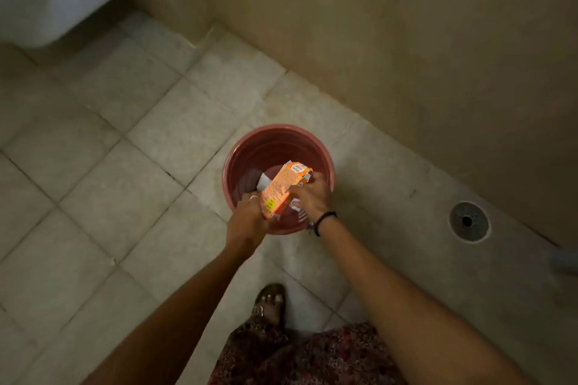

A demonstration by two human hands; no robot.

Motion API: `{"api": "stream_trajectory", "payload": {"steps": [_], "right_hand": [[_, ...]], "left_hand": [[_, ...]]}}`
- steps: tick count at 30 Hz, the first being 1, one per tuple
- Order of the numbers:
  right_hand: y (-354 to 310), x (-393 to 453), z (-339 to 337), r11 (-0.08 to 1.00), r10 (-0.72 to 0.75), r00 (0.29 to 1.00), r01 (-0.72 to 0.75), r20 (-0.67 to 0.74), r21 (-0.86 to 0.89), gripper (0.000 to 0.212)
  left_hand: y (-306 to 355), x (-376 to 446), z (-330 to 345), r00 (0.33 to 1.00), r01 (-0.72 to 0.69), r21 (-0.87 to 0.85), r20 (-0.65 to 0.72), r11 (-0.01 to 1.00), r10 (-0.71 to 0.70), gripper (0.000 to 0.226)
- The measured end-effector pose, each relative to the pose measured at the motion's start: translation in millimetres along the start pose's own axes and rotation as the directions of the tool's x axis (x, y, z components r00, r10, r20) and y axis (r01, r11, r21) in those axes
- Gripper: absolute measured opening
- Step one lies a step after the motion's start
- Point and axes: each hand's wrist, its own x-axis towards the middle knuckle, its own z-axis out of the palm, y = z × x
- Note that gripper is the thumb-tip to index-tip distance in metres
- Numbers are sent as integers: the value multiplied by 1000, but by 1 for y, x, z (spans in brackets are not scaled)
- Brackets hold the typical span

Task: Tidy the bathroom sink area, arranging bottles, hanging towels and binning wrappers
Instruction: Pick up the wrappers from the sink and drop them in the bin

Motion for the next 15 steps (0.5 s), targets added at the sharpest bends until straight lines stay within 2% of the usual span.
{"api": "stream_trajectory", "payload": {"steps": [3, 5, 7, 9, 10, 12, 15], "right_hand": [[32, 29, 9, 994, 109, 994, -108, 20, -26, 48], [38, 29, 9, 986, 84, 996, -85, -8, -144, 57], [30, 12, 5, 976, 38, 999, -40, -15, -215, 52], [8, -22, -3, 992, 18, 999, -14, 31, -125, 26], [-7, -41, -8, 998, 3, 999, 0, 46, -62, 20], [-46, -84, -21, 995, -95, 995, 93, 30, 46, 20], [-122, -164, -55, 945, -274, 962, 265, 20, 190, 18]], "left_hand": [[-27, 23, 27, 1000, -8, 75, 15, 997, 7, 59], [-28, 26, 34, 1000, -11, 115, -6, 993, 11, 64], [-13, 14, 27, 998, 37, -49, -40, 998, -39, 54], [18, -9, 6, 996, 78, -363, -21, 929, -92, 24], [36, -24, -7, 996, 89, -481, 18, 872, -92, 13], [77, -55, -40, 999, 38, -584, 43, 811, -16, 12], [147, -108, -100, 990, -124, -669, -37, 733, 133, 18]]}}
